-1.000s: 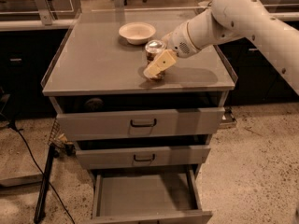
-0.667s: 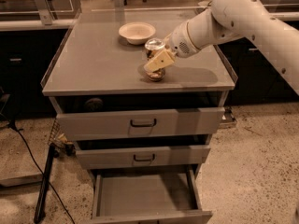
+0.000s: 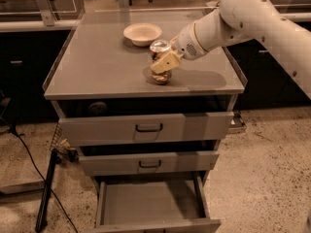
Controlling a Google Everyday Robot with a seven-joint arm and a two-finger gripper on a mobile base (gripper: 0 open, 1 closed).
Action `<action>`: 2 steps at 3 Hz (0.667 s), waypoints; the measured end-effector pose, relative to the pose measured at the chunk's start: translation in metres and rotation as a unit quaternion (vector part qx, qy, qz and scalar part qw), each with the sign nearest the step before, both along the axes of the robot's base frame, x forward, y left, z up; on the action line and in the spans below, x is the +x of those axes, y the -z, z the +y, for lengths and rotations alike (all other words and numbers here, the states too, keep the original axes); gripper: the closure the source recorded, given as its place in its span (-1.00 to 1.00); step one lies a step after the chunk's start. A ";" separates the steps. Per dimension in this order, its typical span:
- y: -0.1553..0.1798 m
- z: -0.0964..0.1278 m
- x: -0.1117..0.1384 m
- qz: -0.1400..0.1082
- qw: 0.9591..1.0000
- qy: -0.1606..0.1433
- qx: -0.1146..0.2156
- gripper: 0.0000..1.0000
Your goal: Place orange can into bottom drawer
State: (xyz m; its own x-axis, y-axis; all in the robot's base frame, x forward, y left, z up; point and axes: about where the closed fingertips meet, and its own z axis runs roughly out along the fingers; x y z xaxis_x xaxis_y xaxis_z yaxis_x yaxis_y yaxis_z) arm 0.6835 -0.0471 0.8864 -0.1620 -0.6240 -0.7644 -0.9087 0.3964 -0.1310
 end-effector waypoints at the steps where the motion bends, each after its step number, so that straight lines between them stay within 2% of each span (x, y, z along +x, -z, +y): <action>1: 0.000 0.001 -0.001 0.000 1.000 -0.001 0.002 1.00; 2: -0.027 -0.003 -0.031 -0.022 1.000 -0.007 0.016 1.00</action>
Offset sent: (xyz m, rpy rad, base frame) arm -0.0486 -0.0114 0.0464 0.0560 -0.0750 0.0156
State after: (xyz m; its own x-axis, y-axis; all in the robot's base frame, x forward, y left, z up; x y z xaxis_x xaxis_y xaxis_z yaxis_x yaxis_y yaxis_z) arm 0.6527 -0.0504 0.9129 -0.1190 -0.6011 -0.7903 -0.9078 0.3883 -0.1586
